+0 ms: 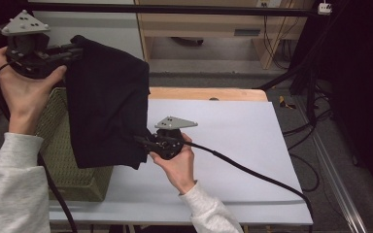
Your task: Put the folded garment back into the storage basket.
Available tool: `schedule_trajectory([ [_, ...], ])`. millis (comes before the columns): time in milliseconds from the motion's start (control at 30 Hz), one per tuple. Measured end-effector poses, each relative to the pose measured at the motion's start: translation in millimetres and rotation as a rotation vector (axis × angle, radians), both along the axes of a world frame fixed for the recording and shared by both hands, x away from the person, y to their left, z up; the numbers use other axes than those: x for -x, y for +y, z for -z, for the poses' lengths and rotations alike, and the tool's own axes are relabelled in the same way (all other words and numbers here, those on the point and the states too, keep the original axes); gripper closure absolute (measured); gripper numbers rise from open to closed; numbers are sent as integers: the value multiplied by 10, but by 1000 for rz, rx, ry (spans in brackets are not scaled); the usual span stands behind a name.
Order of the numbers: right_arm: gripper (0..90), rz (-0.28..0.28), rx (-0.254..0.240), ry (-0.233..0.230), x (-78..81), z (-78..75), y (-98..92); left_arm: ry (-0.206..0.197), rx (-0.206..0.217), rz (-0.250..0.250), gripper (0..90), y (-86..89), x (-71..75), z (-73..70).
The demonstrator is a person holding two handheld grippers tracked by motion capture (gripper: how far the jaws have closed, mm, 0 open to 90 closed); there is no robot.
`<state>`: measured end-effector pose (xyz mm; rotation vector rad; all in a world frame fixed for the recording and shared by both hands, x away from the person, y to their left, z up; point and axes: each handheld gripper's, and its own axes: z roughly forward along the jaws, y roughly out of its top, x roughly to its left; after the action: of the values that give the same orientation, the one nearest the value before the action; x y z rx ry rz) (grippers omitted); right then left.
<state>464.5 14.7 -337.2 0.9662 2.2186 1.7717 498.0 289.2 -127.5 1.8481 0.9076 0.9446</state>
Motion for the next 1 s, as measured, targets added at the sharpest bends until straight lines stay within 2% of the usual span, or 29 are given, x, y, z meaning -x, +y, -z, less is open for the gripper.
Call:
schedule_trajectory([
  [200,744,-13,-4,-22,-13,-24,138,-3,1,-30,792,147,13,-5],
  [333,744,-30,-17,-35,-27,21,294,0,-1,-50,792,268,17,0],
  [500,744,-41,-12,-49,-36,33,389,13,1,-74,792,383,-12,23],
  [733,743,-53,-14,-66,-44,28,581,12,10,-101,792,570,-13,31],
  [1000,742,-68,1,-83,-31,72,869,37,-6,-147,792,801,-29,78],
])
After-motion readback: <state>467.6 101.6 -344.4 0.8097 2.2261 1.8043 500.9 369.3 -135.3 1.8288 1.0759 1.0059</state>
